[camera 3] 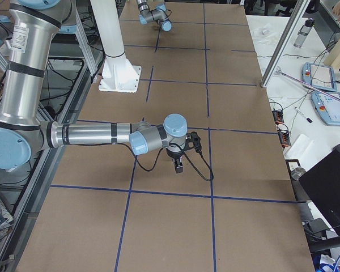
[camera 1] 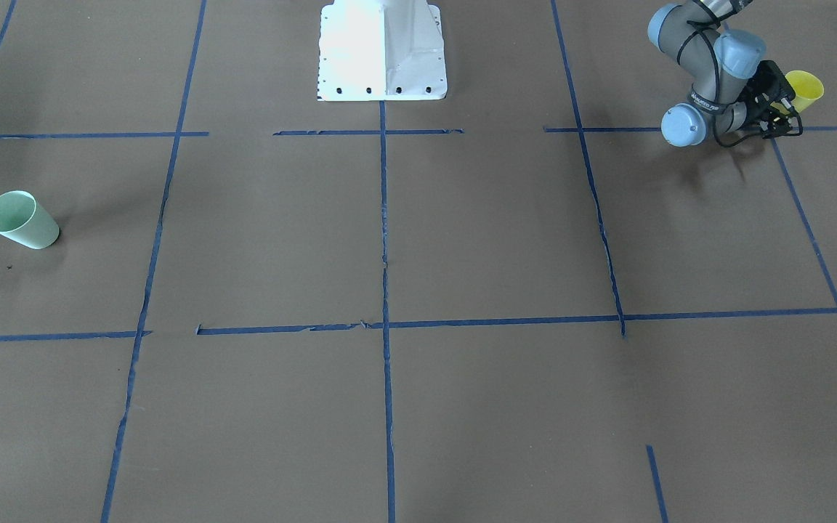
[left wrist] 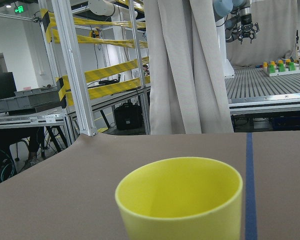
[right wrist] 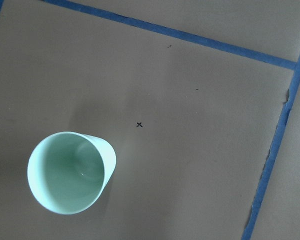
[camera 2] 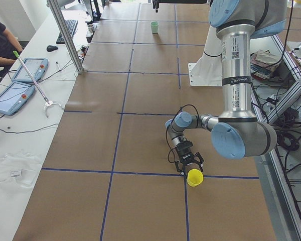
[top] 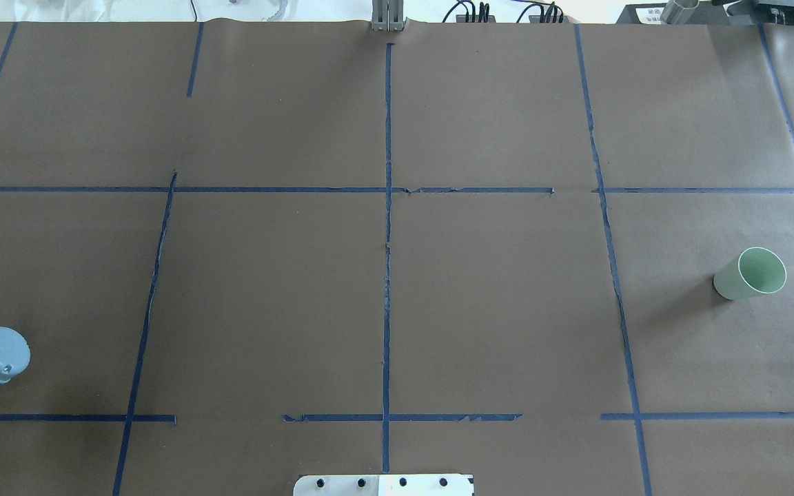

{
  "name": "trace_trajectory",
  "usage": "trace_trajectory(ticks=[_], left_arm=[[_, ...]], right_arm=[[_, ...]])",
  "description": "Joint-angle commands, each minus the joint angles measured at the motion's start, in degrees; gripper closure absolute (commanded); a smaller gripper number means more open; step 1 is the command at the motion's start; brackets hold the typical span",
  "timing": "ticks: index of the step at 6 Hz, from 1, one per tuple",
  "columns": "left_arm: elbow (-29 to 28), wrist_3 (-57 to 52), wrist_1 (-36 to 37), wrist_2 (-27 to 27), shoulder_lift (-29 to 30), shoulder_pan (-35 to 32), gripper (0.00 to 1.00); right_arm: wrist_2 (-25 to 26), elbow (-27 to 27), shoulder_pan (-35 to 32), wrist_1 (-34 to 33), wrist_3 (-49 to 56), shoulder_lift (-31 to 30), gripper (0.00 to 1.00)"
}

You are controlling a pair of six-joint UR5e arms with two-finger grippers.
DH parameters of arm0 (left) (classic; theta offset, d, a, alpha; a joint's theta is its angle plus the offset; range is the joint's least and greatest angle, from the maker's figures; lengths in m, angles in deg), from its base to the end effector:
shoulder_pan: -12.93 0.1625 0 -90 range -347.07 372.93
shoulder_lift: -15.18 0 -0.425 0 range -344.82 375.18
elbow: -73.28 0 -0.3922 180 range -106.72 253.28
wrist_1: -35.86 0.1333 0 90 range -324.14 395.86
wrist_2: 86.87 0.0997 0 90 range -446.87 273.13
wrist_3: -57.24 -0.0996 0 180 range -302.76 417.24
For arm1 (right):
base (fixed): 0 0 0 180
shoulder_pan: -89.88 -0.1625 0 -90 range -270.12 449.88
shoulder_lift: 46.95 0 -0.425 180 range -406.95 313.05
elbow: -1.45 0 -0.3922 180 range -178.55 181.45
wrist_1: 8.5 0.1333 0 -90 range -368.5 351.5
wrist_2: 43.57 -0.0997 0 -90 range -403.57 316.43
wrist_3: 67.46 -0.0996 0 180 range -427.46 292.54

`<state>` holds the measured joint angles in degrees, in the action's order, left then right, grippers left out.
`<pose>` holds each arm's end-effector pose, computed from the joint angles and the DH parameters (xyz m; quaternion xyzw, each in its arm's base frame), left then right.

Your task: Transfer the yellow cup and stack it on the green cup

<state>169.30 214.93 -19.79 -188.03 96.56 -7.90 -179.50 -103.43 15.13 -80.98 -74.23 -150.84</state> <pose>0.2857 -0.2307 0.7385 0.0408 -0.3261 -0.6809 0.6545 -0.0474 -0.4086 0.6023 0.0718 -0.4063 -0.1298 0.9016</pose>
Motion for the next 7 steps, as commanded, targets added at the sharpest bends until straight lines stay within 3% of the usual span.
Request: trace_trajectory(ticks=[1, 4, 5, 6, 7], left_arm=[[-2.57, 0.08, -1.82, 0.08, -0.43, 0.71, 0.00], [-2.85, 0.08, -1.83, 0.08, -1.57, 0.62, 0.01], [-3.02, 0.52, -1.83, 0.08, -1.57, 0.62, 0.08], [-3.37, 1.91, -1.92, 0.34, -1.66, 0.62, 0.27], [-3.38, 2.19, -1.83, 0.87, -1.66, 0.62, 0.54]], right_arm=[[-0.03, -0.06, 0.04, 0.15, 0.00, 0.00, 0.00], [-0.21, -0.06, -0.05, 0.24, -0.09, 0.00, 0.00], [-0.21, -0.06, -0.05, 0.24, -0.09, 0.00, 0.00], [-0.21, -0.23, -0.05, 0.41, -0.09, 0.00, 0.00], [-0.38, -0.41, -0.05, 1.89, -0.18, -0.08, 0.00]])
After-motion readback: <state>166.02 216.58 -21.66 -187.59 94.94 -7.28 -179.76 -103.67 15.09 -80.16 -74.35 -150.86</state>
